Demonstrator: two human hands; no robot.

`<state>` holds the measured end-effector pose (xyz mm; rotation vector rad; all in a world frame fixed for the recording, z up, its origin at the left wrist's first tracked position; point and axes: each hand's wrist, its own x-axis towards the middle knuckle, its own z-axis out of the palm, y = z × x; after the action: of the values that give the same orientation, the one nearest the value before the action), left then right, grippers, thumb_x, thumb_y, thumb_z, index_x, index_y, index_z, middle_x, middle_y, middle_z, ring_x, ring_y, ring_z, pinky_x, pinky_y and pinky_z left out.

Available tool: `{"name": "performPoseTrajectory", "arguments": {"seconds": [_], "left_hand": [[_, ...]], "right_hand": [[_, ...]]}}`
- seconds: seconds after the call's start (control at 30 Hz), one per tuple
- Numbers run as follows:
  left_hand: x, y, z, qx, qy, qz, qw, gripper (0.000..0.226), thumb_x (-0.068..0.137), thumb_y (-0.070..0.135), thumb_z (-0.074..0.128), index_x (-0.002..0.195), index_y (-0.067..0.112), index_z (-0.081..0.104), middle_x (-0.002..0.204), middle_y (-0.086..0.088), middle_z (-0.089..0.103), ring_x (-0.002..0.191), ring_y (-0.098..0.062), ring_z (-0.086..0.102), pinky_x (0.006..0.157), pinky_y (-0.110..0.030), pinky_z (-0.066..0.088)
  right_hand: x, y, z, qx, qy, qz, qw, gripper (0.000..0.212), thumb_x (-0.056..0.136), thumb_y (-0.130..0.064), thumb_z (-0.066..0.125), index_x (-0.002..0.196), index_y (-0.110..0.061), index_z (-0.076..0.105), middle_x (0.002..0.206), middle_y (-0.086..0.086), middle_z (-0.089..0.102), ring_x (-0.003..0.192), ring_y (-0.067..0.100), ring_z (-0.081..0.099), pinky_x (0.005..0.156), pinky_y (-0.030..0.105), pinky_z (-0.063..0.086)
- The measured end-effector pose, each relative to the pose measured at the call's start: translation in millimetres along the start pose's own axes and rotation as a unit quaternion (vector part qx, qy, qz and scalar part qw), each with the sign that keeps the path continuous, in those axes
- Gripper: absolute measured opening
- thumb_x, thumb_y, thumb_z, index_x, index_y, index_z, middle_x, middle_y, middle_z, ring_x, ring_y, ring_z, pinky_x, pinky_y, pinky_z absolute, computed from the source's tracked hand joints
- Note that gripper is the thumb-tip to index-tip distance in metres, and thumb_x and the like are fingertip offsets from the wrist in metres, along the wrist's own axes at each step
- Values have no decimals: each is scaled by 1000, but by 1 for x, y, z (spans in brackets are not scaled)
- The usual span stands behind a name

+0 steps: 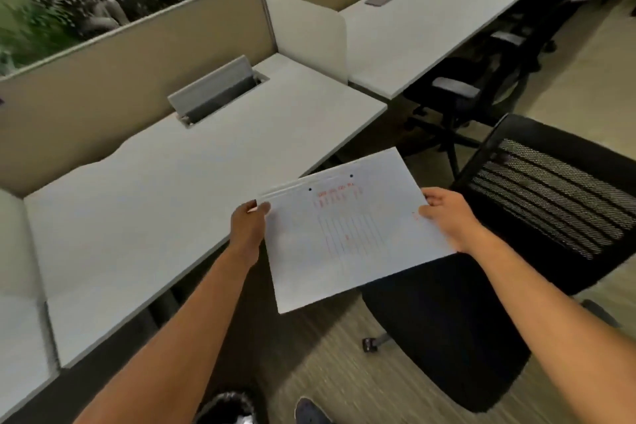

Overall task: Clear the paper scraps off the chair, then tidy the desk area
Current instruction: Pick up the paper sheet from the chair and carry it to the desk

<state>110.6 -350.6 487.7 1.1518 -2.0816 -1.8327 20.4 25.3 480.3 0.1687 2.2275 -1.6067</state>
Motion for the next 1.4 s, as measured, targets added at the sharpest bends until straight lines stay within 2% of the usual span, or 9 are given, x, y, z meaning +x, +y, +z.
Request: {"name": "performPoseTrajectory", "arguments": {"seconds": [0.17,0.37,0.5,0.7,0.87,1.03,1.13,1.27,1.4], "left_hand": [[19,38,-102,-46,22,0,999,8,92,23,68,97,21,74,103,-4,74,93,-21,66,77,-35,52],[39,48,-188,220,-228,50,947,20,91,39,68,97,25,80,97,0,76,85,-19,72,74,-34,58],[53,40,-215,190,-273,41,942,19,93,27,68,106,15,76,103,-7,76,92,-27,74,82,-41,60],[77,19,-254,102,-212,42,971,21,92,30,63,104,18,75,103,-10,76,93,-33,73,83,-49,60],[100,10,-282,42,-115,26,992,18,91,38,61,104,33,73,101,2,76,89,-23,75,75,-44,61],[129,4,-296,-10,2,3,1000,19,88,43,58,103,38,68,95,10,75,80,-16,75,67,-36,58],[152,6,-303,-47,46,-16,998,17,87,40,57,100,37,68,93,10,75,80,-17,74,66,-37,59],[187,13,-307,-65,90,-34,993,22,84,41,56,103,34,65,95,10,74,83,-19,73,69,-39,59],[221,20,-309,-87,107,-44,989,22,87,31,57,105,26,68,97,6,76,84,-20,74,71,-39,61]], "right_hand": [[19,-79,53,-55,-93,-40,993,37,82,-7,68,114,-27,70,96,-7,77,86,18,74,78,40,59],[41,-151,126,-132,-183,-77,971,39,77,-10,71,110,-32,74,107,1,76,99,29,71,93,46,52],[53,-189,174,-198,-193,-110,955,37,76,-14,72,97,-43,75,92,-12,76,80,11,72,68,24,54],[72,-222,242,-292,-96,-211,928,41,82,-32,74,121,-26,67,107,1,67,98,20,62,84,33,48],[88,-227,300,-210,-7,-223,952,70,82,-39,76,142,-28,43,137,4,52,121,27,53,103,50,46],[104,-232,367,-26,-85,-127,988,81,81,-41,76,148,-26,31,128,4,56,103,25,66,77,42,61],[123,-242,409,9,-159,-90,983,63,85,-31,73,140,-22,45,110,-1,66,88,20,71,61,31,60],[159,-261,455,19,-195,-82,977,25,84,-13,70,107,-22,69,93,0,76,80,18,74,62,30,59],[199,-284,484,-22,-222,-104,969,19,82,-8,68,89,-25,72,85,-2,77,79,20,74,69,36,61]]}}
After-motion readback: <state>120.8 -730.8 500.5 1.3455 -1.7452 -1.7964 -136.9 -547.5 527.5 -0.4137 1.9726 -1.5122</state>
